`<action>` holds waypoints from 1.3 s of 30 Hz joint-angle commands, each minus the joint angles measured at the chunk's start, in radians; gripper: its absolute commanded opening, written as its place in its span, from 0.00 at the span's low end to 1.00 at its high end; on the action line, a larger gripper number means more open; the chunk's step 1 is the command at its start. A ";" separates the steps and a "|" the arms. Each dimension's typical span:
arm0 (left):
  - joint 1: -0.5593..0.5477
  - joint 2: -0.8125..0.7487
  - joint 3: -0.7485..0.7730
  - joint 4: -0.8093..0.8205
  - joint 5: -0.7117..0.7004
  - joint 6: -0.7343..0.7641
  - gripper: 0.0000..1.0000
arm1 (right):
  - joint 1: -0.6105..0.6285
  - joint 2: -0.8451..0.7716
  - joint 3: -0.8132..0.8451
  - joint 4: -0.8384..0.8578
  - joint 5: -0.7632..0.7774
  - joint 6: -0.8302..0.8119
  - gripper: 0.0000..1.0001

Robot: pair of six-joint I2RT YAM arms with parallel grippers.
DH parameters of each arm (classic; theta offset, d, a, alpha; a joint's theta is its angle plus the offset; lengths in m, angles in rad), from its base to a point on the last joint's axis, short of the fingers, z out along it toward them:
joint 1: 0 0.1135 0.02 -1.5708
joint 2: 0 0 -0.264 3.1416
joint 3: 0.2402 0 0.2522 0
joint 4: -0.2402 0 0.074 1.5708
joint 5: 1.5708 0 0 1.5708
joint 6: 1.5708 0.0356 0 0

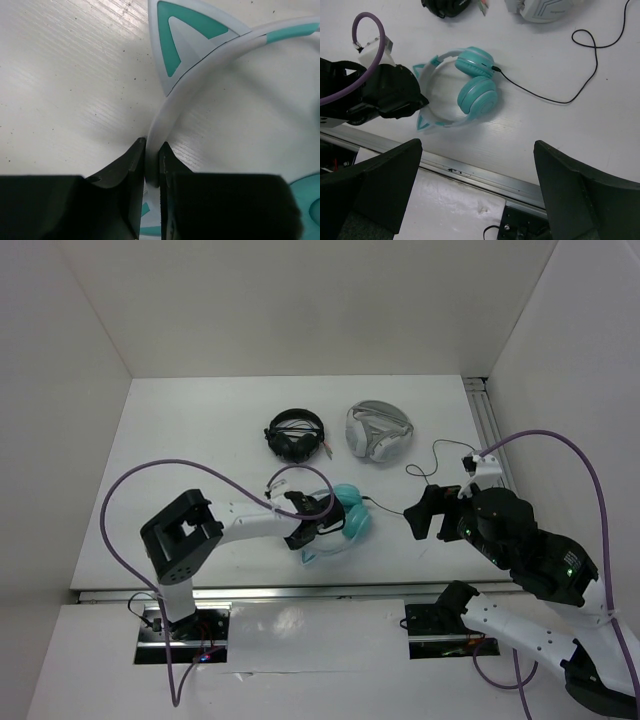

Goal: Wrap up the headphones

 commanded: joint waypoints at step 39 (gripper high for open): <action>0.225 -0.785 0.556 -0.595 -0.118 1.002 0.00 | 0.007 0.183 -0.762 1.497 -0.525 -0.173 1.00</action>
